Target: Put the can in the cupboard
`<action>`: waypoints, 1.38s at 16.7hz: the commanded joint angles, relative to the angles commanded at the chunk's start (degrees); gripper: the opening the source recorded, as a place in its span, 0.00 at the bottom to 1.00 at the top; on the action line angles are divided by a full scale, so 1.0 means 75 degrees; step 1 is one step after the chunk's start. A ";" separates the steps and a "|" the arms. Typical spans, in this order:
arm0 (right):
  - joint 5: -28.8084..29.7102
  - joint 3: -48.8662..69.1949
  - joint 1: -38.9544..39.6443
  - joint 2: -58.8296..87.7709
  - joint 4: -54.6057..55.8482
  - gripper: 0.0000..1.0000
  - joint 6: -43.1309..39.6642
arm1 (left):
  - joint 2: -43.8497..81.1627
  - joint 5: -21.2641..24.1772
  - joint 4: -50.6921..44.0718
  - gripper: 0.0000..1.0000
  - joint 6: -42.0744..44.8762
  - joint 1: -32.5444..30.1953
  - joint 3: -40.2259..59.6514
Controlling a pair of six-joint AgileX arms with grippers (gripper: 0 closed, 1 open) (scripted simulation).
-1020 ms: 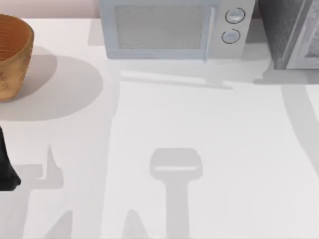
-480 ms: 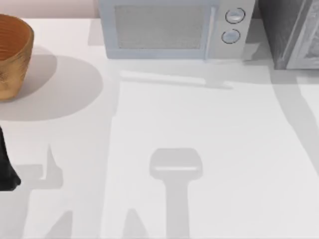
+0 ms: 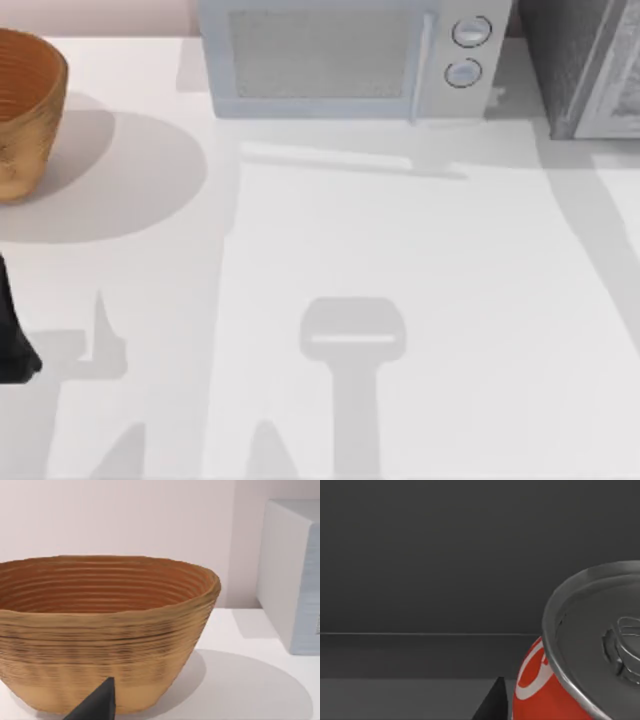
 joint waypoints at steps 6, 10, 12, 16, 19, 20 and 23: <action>-0.0188 0.3220 -0.0258 0.2340 -0.0822 0.00 -0.0014 | 0.0000 0.0000 0.0000 1.00 0.0000 0.0000 0.0000; -0.0343 0.5476 -0.0442 0.3948 -0.1384 0.00 -0.0015 | 0.0000 0.0000 0.0000 1.00 0.0000 0.0000 0.0000; -0.0410 0.6301 -0.0518 0.4558 -0.1591 0.00 -0.0014 | 0.0000 0.0000 0.0000 1.00 0.0000 0.0000 0.0000; -0.0475 0.7002 -0.0596 0.5110 -0.1774 0.00 -0.0013 | 0.0000 0.0000 0.0000 1.00 0.0000 0.0000 0.0000; -0.0475 0.7002 -0.0596 0.5110 -0.1774 0.00 -0.0013 | 0.0000 0.0000 0.0000 1.00 0.0000 0.0000 0.0000; -0.0475 0.7002 -0.0596 0.5110 -0.1774 0.00 -0.0013 | 0.0000 0.0000 0.0000 1.00 0.0000 0.0000 0.0000; -0.0475 0.7002 -0.0596 0.5110 -0.1774 0.23 -0.0013 | 0.0000 0.0000 0.0000 1.00 0.0000 0.0000 0.0000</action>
